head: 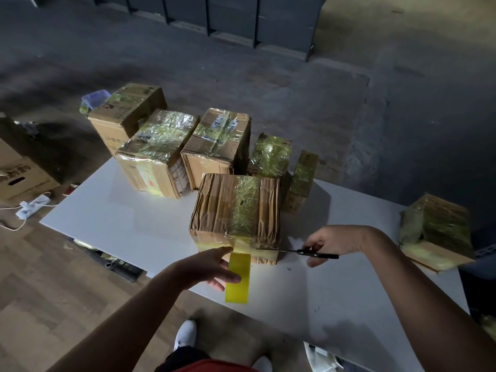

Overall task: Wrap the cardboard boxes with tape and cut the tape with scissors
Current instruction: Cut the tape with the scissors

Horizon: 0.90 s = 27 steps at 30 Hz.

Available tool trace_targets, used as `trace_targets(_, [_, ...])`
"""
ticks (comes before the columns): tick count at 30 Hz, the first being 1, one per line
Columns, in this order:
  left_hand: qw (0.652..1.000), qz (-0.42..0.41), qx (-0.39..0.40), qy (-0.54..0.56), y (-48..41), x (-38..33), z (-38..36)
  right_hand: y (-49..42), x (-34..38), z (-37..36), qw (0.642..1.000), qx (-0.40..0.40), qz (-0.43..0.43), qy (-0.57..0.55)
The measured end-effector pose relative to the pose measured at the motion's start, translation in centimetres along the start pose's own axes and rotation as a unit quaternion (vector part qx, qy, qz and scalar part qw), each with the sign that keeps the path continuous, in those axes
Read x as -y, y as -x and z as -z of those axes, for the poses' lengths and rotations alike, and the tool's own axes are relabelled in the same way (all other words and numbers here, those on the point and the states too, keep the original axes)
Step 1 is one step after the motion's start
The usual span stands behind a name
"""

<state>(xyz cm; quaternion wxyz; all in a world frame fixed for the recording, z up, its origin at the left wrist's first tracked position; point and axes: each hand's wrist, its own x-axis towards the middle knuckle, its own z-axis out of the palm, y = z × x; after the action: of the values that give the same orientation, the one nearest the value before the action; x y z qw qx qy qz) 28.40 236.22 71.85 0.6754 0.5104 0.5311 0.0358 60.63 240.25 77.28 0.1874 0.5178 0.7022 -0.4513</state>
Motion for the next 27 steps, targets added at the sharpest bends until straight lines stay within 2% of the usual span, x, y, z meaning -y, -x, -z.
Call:
trace_targets(9, [1.0,0.008,0.019,0.003,0.0,-0.1,0.1,-0.3,1.9,-0.8,1.0,0.013,0.025,-0.006])
trace_targets(16, [1.0,0.009,0.02,0.01,-0.2,-0.2,0.1,-1.7,3.9,-1.1,0.997,-0.011,0.056,-0.048])
trace_targets(22, [0.998,0.01,0.05,0.02,0.0,0.3,0.3,-2.3,4.4,-1.1,0.999,-0.015,0.028,-0.019])
trace_targets(27, [0.998,0.008,0.053,0.01,-0.1,0.4,0.3,-2.7,5.1,-1.3,0.999,-0.018,0.017,-0.041])
